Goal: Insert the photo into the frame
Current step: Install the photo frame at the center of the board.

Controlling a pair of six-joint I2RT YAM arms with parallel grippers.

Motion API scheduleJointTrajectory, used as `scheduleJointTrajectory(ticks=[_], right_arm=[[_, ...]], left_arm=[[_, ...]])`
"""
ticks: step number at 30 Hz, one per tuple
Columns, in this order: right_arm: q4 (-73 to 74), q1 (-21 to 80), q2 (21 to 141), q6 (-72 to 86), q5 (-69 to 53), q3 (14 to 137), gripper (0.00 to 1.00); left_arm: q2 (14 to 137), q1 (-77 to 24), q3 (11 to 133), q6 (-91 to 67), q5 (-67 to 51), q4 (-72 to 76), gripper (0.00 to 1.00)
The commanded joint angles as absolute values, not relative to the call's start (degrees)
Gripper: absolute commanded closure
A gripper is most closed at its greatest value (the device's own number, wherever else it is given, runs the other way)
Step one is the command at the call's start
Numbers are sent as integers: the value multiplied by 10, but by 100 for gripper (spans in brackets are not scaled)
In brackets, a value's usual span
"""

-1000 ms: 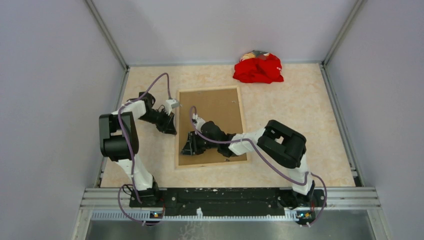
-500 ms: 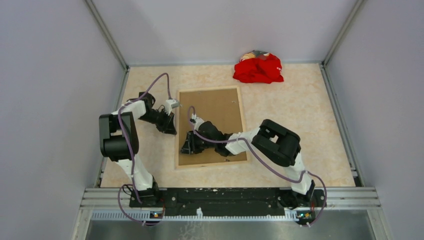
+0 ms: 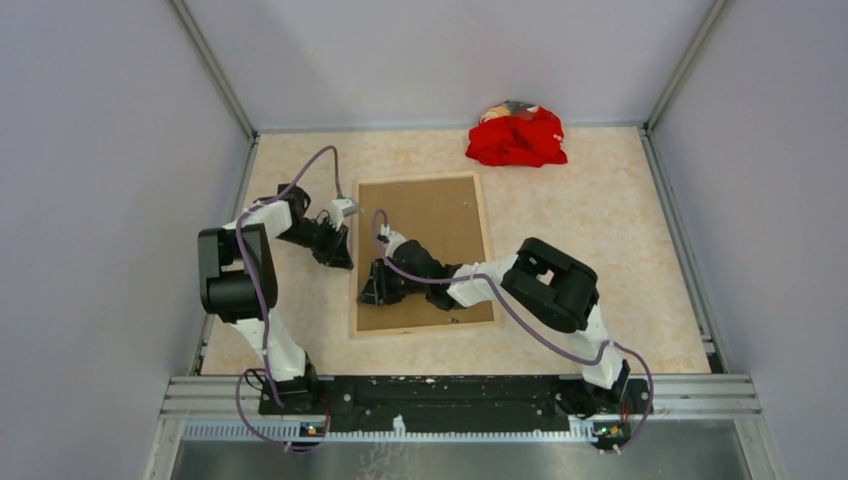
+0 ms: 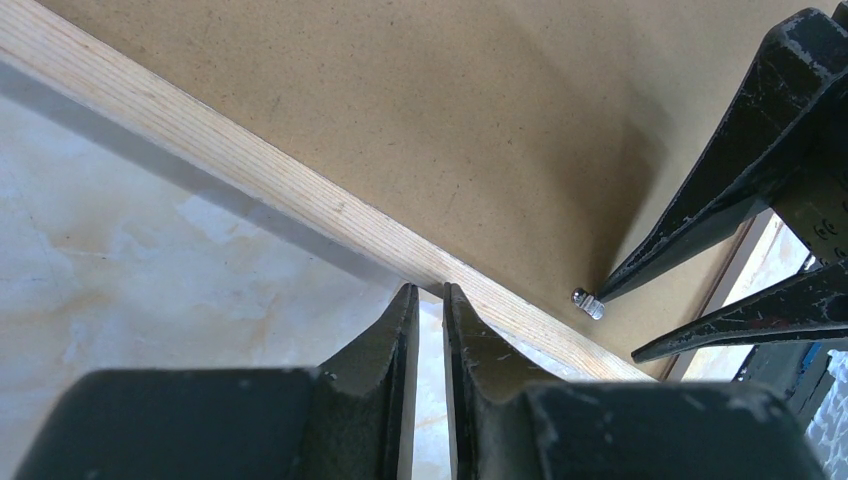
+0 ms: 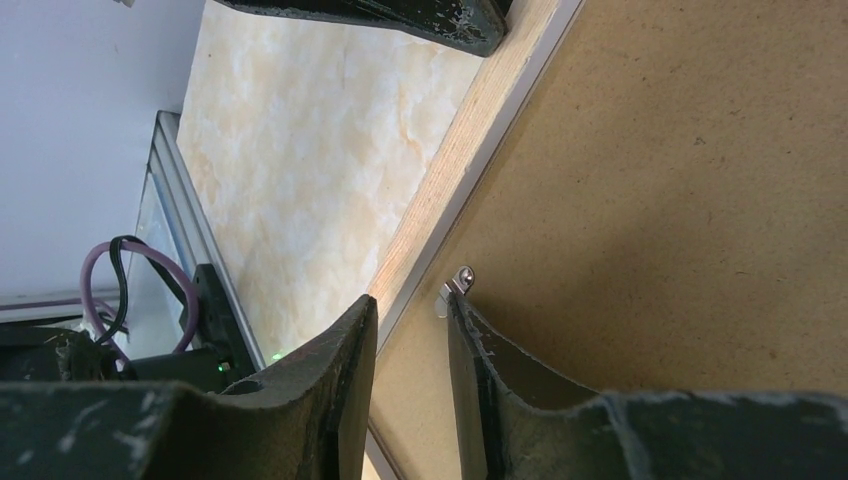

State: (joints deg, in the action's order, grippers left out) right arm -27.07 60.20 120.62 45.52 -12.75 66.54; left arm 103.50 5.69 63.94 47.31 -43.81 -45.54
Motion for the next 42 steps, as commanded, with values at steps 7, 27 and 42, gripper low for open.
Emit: scheduleJointTrajectory(ticks=[7,27,42], right_arm=[[-282,599,1229,461,-124,679,69],[-285,609,1227,495,-68,663,73],[-308,628,1161,520,-44,584,67]], left_arm=[[1027,56,643,491,-443,-451,80],[1025,54,648,493,-444,-456,81],[1023,52,650,493,-436,-459,81]])
